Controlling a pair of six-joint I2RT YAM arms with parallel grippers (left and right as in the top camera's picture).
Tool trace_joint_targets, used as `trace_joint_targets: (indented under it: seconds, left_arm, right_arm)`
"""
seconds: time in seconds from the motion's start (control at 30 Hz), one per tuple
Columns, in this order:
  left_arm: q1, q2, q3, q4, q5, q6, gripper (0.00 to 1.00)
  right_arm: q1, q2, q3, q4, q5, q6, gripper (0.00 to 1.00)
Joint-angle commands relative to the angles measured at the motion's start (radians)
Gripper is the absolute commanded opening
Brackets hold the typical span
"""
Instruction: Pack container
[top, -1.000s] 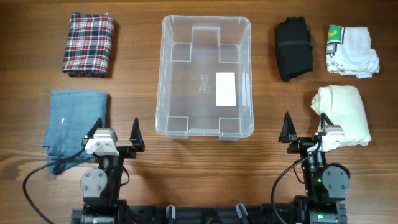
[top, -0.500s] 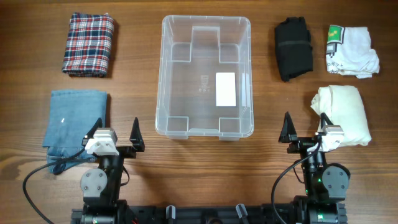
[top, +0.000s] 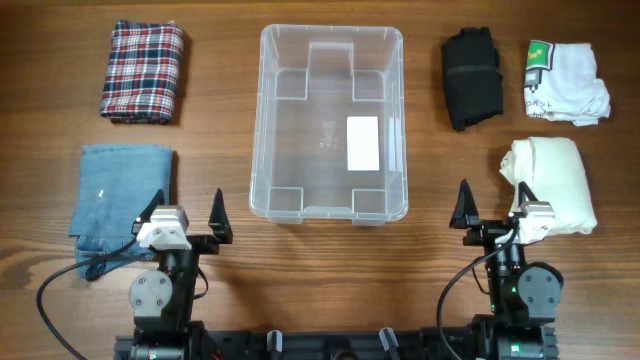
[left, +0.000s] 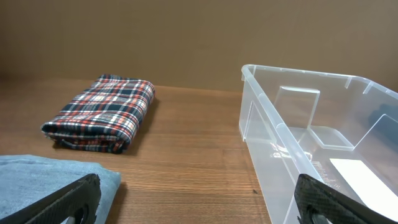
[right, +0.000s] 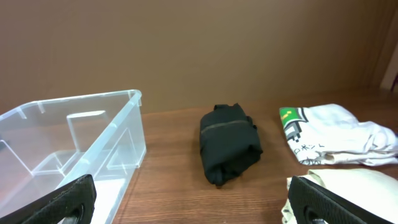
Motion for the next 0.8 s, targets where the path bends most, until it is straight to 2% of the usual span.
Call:
trace_joint_targets:
  seconds: [0.0, 0.77]
  left_arm:
    - [0.006, -0.007, -0.002, -0.006, -0.006, 0.015, 1.00]
    - [0.006, -0.007, -0.002, -0.006, -0.006, 0.015, 1.00]
  right_arm:
    - [0.003, -0.007, -0.002, 0.002, 0.026, -0.016, 1.00]
    - [0.003, -0.007, -0.002, 0.002, 0.012, -0.004, 1.00]
